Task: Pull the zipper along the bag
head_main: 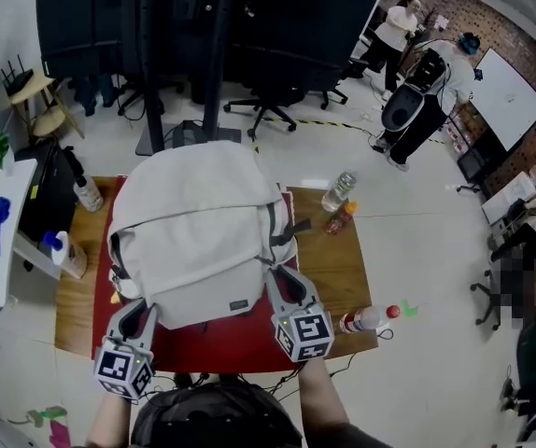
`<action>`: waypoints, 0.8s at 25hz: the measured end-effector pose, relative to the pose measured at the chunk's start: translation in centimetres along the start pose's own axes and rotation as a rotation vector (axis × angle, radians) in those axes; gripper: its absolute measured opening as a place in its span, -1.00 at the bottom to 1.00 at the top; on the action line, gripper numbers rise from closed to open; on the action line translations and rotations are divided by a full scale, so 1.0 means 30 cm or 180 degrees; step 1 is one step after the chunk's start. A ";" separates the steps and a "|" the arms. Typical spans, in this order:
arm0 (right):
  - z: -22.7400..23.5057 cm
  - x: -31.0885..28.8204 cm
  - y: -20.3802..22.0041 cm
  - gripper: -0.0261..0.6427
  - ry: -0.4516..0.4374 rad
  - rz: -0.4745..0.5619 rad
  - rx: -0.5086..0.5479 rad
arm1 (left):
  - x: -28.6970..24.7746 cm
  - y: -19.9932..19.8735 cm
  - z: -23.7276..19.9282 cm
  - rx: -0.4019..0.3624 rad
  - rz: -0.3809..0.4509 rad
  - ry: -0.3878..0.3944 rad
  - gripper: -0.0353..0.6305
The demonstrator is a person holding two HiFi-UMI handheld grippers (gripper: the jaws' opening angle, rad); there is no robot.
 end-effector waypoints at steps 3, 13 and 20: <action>0.020 0.035 0.003 -0.61 0.0149 -0.0002 -0.0162 | 0.025 -0.029 -0.011 -0.0027 0.0022 -0.0028 -0.55; 0.004 0.148 -0.248 -0.80 0.0294 0.0674 -0.0006 | 0.127 -0.203 0.040 -0.0170 0.0435 0.0024 -0.42; -0.091 0.120 -0.370 -0.85 0.0072 0.1015 0.0034 | 0.089 -0.271 0.132 -0.0169 0.0498 0.0296 -0.54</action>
Point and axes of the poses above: the fingertips, and each gripper's own axes: x backward along the fingers, z to its right, y out of its underside, the point moved 5 cm from there along x, backward along the fingers, and after that the axes turned 12 degrees about x, right-handed, at the moved point
